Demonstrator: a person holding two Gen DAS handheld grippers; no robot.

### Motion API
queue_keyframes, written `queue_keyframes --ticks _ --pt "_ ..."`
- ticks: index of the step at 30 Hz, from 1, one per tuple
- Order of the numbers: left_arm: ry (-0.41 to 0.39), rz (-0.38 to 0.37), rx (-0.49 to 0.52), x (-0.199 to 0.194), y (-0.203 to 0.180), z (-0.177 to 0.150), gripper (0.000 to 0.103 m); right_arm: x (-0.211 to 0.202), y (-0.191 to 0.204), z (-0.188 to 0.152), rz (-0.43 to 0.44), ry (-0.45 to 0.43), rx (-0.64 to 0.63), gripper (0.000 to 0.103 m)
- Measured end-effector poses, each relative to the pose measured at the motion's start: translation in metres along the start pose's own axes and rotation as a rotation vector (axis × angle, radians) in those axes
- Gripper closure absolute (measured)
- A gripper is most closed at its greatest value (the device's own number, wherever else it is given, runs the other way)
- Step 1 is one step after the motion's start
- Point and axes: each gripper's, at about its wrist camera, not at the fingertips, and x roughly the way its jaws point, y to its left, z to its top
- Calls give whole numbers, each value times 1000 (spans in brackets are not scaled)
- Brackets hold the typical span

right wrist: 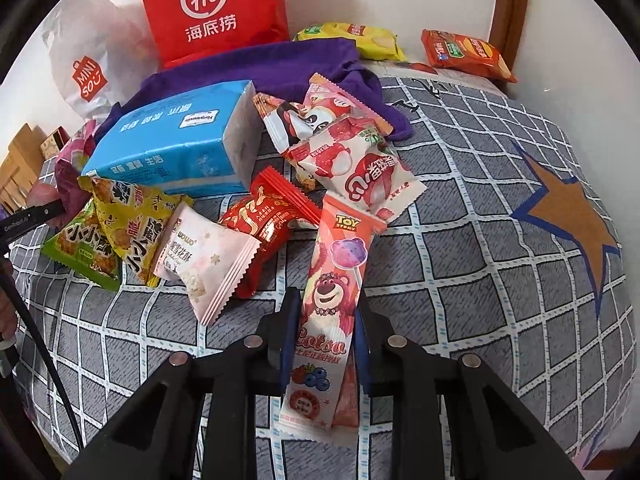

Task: Organize snacks
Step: 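Grasp the pink Lotso bar with the right tool while the left grasps a pink candy, then carry the Lotso bar onto the purple towel and open the right tool while the left carries the candy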

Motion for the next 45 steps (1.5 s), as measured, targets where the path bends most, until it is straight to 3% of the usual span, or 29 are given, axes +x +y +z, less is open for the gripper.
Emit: queue_keyframes --ticks 9,22,35,45 --pt "-27 -26 0 -38 1 -14 77 -25 1 -3 18 -47 8 79" --pt "-75 -62 34 -90 -34 -26 77 -65 13 -7 93 -112 -33 82" --pt "-110 -105 123 -112 -86 -2 77 -88 25 19 136 -176 -53 82" --pt "-141 -143 168 -107 -117 38 77 -84 27 69 171 -194 -40 82"
